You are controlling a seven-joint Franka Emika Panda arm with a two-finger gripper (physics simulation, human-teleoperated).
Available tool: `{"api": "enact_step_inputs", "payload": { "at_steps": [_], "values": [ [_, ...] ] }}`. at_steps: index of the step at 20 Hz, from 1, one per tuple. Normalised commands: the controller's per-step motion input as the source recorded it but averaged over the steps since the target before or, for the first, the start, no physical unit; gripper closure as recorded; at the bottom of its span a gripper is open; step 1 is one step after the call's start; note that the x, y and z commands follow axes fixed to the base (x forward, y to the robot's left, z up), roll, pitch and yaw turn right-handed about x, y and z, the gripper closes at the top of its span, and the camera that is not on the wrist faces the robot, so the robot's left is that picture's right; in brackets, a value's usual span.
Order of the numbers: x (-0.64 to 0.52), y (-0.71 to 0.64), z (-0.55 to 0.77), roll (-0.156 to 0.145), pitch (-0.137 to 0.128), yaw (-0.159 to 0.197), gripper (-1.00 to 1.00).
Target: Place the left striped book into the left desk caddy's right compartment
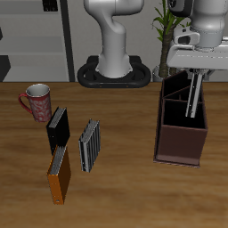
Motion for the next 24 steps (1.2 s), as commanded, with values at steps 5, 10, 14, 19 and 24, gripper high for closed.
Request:
{"api": "enact_step_inputs", "payload": {
  "at_steps": [5, 10, 14, 19, 24],
  "values": [
    [0.08, -0.03, -0.08, -0.009, 0.008, -0.011, 1.00],
    [0.08, -0.04, -0.13, -0.007, 0.021, -0.012, 1.00],
    [0.04, 0.00, -0.11, 0.005, 0.017, 0.000, 1.00],
    [0.01, 0.02, -0.15, 0.009, 0.014, 0.013, 1.00],
    [0.08, -0.06, -0.20, -0.005, 0.026, 0.009, 1.00]
  ]
}}
